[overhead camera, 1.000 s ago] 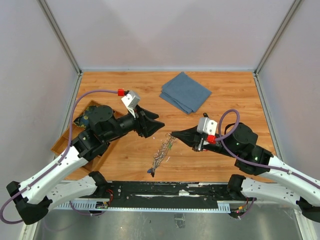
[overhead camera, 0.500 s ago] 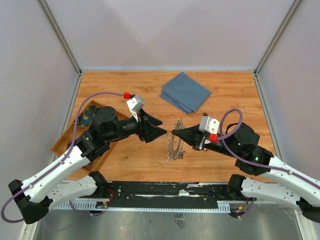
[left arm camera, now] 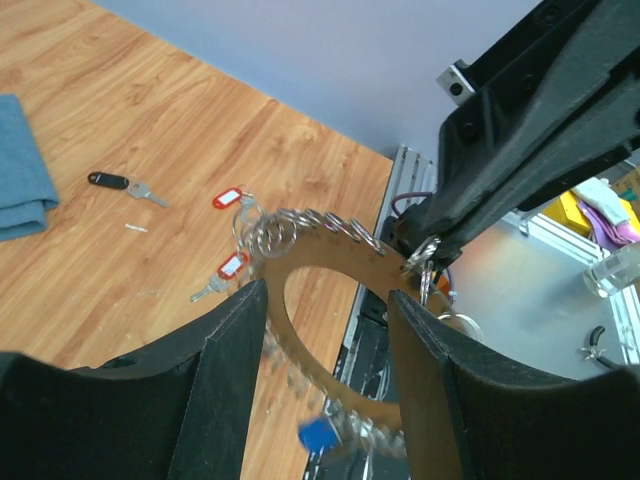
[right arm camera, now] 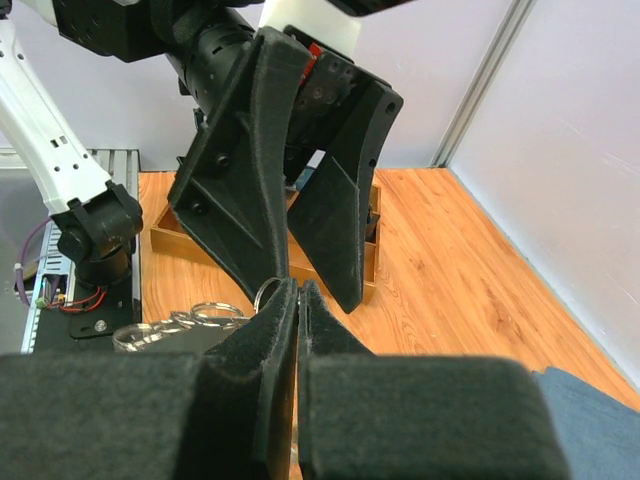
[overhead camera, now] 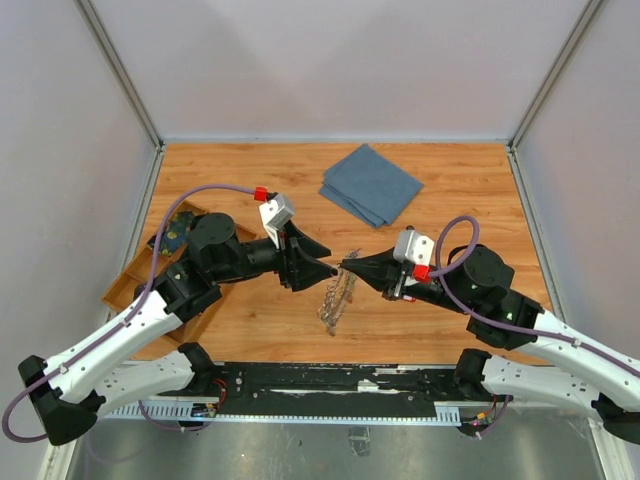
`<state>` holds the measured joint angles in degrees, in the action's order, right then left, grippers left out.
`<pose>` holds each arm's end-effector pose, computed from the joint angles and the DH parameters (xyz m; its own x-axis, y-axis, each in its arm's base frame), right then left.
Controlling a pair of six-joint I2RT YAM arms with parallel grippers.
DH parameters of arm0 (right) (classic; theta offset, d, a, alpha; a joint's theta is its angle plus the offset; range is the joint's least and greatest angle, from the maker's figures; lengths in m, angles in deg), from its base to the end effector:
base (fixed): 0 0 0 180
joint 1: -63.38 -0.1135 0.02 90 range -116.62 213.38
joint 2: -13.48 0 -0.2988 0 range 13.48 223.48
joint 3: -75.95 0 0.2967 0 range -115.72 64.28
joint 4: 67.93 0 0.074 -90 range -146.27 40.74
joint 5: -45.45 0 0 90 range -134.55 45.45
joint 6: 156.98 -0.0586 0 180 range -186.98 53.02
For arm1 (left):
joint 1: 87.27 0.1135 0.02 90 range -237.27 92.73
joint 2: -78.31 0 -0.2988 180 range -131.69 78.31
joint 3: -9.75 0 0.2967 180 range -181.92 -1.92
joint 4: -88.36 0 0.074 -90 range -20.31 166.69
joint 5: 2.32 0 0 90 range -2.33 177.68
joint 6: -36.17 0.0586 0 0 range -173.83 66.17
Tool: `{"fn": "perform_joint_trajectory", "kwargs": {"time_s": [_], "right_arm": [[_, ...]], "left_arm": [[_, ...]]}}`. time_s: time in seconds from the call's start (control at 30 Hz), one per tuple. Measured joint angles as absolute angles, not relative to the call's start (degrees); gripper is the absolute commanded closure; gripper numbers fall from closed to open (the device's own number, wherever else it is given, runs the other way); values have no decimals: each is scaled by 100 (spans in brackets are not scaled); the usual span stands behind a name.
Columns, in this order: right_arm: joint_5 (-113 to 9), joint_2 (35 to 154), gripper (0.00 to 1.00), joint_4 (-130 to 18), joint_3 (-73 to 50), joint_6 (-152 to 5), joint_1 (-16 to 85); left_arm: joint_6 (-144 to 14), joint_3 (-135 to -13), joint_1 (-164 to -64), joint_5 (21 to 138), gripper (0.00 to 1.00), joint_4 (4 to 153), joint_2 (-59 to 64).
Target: Put the keys on the keyring
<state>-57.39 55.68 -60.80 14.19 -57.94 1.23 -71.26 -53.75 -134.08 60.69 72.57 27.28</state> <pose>0.0849 0.1885 0.4418 0.2507 0.1465 -0.9569 -0.9357 0.2902 -0.2007 0.1502 -0.1989 0.4026 -0.3253 -0.0435 -0.9446 0.9038 0.2794 -0.3241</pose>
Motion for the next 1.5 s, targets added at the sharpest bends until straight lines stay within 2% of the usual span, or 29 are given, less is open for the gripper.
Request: {"fn": "perform_joint_trajectory", "kwargs": {"time_s": [0.6,0.7,0.83,0.9,1.07,1.23,1.5], "right_arm": [[-5464,5658,100,-6113,1419,-5803,123],[-5558,5625,100,-6119,1419,-5803,123],[-5772,5581,100,-6198,1419,-5838,121],[-5875,5581,100,-6255,1419,-5886,121],[-6141,5590,100,-6423,1419,-6030,123],[-6369,5592,100,-6537,1419,-6144,121],[-6515,5616,100,-6670,1419,-6273,123]], "left_arm": [[-7019,-5375,-13473,5652,45,7368,2859],[-6984,-5375,-13476,5726,49,7375,3028],[-6947,-5375,-13476,5842,61,7530,3334],[-6943,-5375,-13476,5842,62,7648,3393],[-6930,-5377,-13478,5647,61,7919,3314],[-6893,-5375,-13476,5514,55,7954,3161],[-6890,-5377,-13478,5202,61,8127,3106]]}}
